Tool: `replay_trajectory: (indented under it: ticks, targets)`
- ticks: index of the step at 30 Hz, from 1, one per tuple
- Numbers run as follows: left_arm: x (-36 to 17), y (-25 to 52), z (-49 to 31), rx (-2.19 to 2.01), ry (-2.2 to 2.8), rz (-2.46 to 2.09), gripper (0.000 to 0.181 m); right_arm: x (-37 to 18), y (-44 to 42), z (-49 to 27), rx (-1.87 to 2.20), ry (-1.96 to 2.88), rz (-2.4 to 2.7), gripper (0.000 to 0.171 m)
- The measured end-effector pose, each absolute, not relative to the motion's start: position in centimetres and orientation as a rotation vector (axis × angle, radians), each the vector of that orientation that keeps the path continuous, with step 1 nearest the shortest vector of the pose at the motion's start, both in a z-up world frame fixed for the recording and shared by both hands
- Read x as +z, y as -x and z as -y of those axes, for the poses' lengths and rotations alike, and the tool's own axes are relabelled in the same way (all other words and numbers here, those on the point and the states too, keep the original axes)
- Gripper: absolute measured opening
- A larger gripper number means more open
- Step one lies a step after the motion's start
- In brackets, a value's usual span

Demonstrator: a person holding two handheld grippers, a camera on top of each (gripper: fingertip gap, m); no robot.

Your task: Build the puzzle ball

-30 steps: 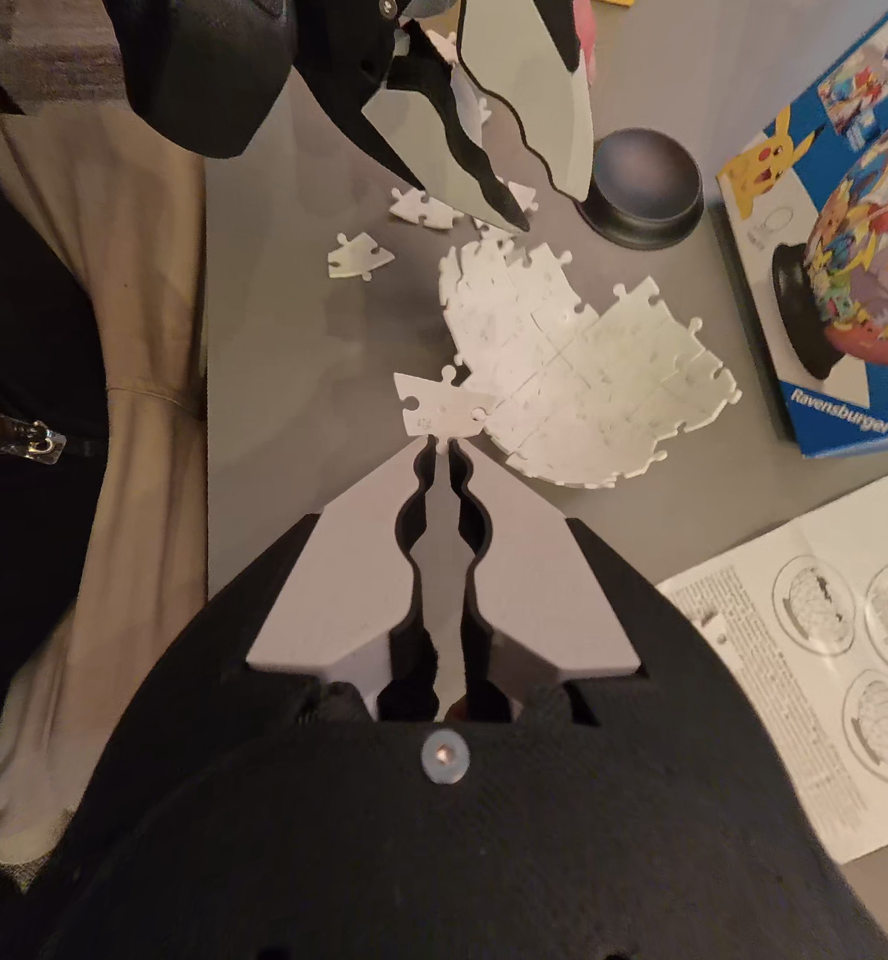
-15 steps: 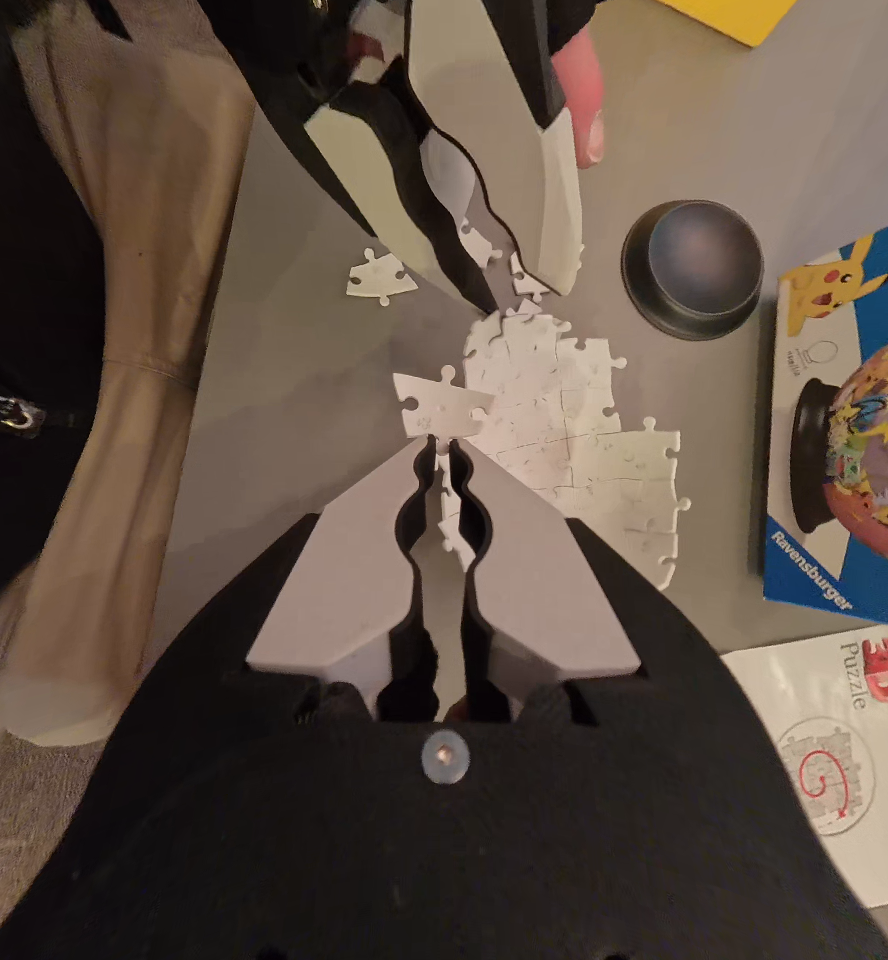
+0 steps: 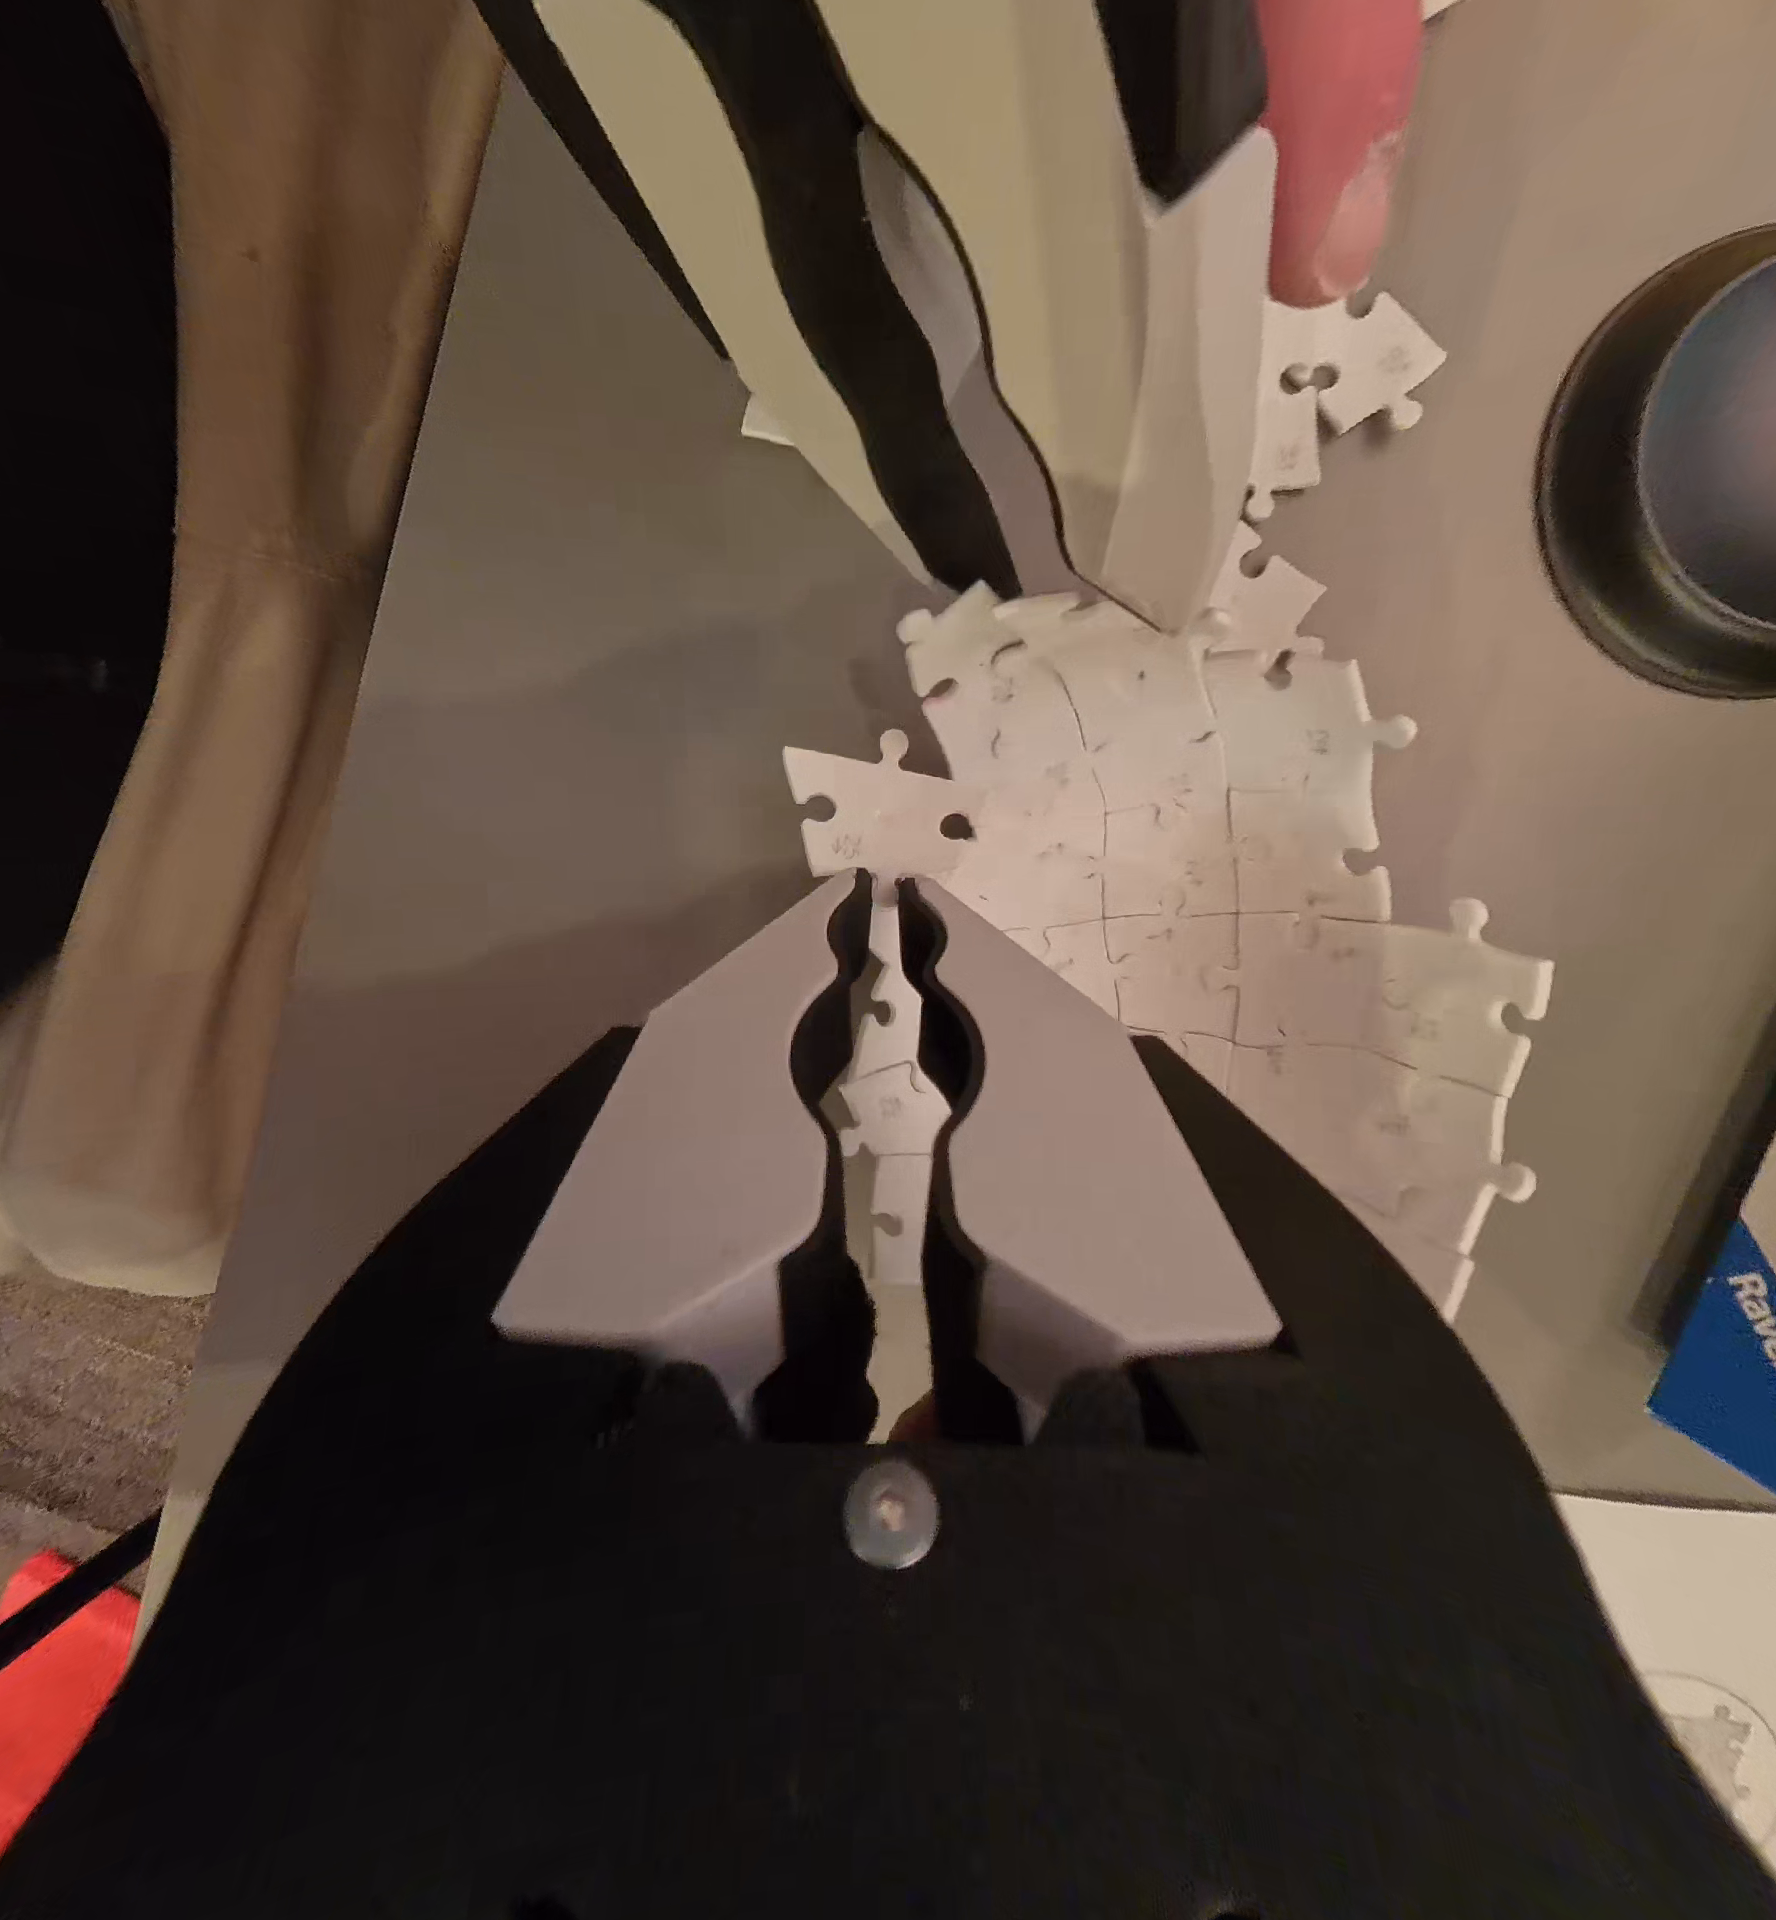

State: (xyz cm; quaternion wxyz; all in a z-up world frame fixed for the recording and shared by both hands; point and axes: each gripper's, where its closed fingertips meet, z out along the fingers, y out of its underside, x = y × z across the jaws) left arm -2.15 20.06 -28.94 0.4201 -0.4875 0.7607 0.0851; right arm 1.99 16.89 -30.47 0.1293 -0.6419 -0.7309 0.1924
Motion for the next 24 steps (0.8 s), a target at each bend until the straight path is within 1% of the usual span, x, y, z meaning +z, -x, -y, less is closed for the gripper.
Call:
replay_trajectory:
  ticks: [3, 7, 10, 17, 24]
  targets:
    - [-29.1, 2.1, -19.7, 0.191, 1.226, -1.908, 0.03, -30.9, -1.9, -16.7, 0.569, 1.868, 2.156, 0.003]
    - [-27.7, 2.3, -19.3, 0.154, 1.251, -1.879, 0.032, -31.2, -1.7, -16.7, 0.569, 1.86, 2.183, 0.003]
    - [-27.3, 1.7, -17.4, 0.062, 1.25, -1.902, 0.031, -31.3, -1.7, -16.6, 0.569, 1.852, 2.212, 0.003]
    - [-30.3, 1.9, -16.7, 0.11, 1.31, -2.001, 0.029, -31.3, -1.5, -16.6, 0.538, 1.841, 2.244, 0.003]
    - [-31.6, 1.9, -16.5, 0.112, 1.332, -2.028, 0.028, -31.6, -1.6, -16.7, 0.441, 1.822, 2.283, 0.003]
